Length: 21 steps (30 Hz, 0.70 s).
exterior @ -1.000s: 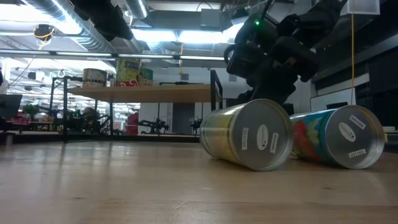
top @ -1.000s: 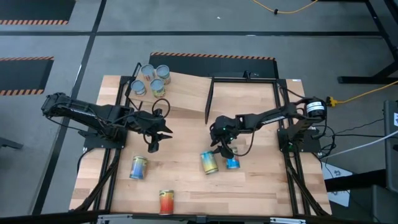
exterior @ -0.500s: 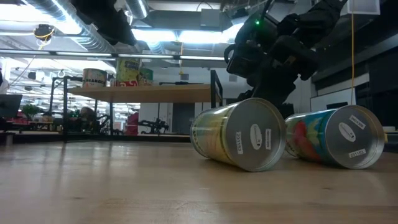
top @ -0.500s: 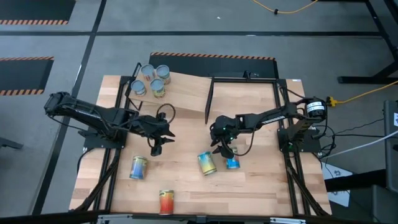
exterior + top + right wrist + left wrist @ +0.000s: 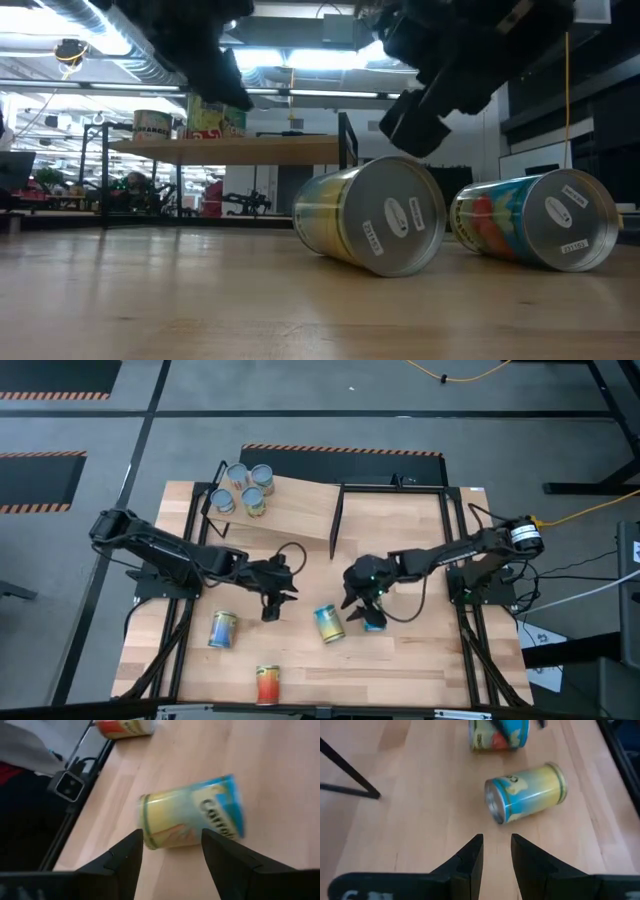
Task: Pick and place cans onto a shelf
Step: Put the yellow canned carrot on the shelf
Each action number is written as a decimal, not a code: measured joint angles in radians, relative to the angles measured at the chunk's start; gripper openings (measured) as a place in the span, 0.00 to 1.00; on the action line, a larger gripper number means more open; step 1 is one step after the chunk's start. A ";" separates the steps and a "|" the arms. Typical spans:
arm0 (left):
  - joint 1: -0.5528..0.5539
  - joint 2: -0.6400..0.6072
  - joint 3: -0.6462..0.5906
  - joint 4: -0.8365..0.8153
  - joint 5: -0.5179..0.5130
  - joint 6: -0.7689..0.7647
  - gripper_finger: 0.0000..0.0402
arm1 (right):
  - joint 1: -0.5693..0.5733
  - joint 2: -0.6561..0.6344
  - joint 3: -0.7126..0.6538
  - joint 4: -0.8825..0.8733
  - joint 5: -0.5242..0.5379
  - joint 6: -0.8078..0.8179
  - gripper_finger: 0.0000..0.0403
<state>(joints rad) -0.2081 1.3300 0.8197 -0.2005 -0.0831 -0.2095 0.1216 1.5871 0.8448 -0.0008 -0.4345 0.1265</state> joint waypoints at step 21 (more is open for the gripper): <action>0.000 0.285 0.001 0.313 0.078 -0.132 0.23 | 0.230 0.003 0.000 0.067 0.345 -0.023 0.51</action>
<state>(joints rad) -0.2081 1.6152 0.8206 0.1123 -0.0049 -0.3418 0.3514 1.5898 0.8452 0.0658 -0.0893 0.1032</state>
